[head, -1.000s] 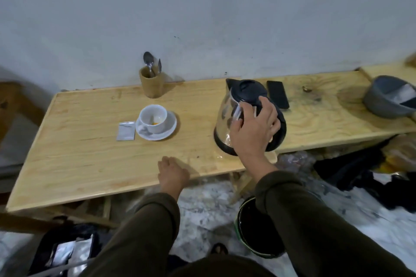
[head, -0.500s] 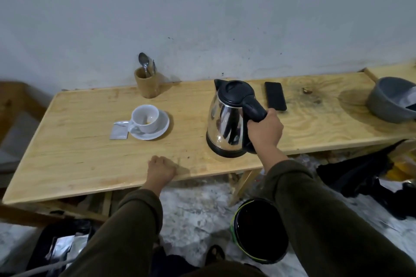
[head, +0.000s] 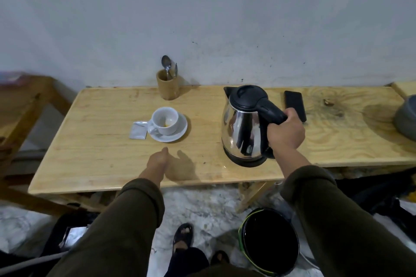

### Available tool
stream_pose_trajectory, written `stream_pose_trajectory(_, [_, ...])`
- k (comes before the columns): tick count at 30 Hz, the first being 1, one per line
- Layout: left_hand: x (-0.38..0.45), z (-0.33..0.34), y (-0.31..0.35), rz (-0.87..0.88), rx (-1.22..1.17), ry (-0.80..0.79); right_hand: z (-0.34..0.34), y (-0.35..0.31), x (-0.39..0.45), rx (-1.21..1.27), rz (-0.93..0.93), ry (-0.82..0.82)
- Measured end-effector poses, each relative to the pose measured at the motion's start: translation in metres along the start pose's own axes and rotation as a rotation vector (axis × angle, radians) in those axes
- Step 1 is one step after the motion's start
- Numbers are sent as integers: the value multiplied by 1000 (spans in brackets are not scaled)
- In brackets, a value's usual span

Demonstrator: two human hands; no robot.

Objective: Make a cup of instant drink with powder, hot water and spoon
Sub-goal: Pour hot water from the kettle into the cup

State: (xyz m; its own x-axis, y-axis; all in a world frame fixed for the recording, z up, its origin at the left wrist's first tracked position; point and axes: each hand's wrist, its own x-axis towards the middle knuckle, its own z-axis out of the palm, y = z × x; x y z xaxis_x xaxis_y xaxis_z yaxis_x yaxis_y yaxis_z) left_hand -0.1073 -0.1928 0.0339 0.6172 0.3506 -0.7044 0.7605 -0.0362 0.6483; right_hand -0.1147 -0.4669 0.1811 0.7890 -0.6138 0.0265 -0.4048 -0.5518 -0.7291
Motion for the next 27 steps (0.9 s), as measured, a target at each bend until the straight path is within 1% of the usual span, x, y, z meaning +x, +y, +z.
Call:
stream_pose_trajectory(4, [9,-9,14,-30,-195,-26,6,-19,-1,-30,-94,-37])
stream_pose_trajectory(7, [13,-15,25,-25,-261,-32,12,-37,-5,-75,-169,-69])
stream_pose_trajectory(12, [23,-21,39,-60,-417,-43,31,-65,-15,-136,-247,-120])
stream_pose_trajectory(16, [26,-25,47,-77,-576,-90,45,-79,-22,-206,-292,-172])
stream_pose_trajectory(22, [39,-35,49,-119,-539,-134,60,-94,-33,-334,-352,-213])
stream_pose_trajectory(27, [52,-39,48,-131,-521,-194,66,-102,-38,-398,-350,-216])
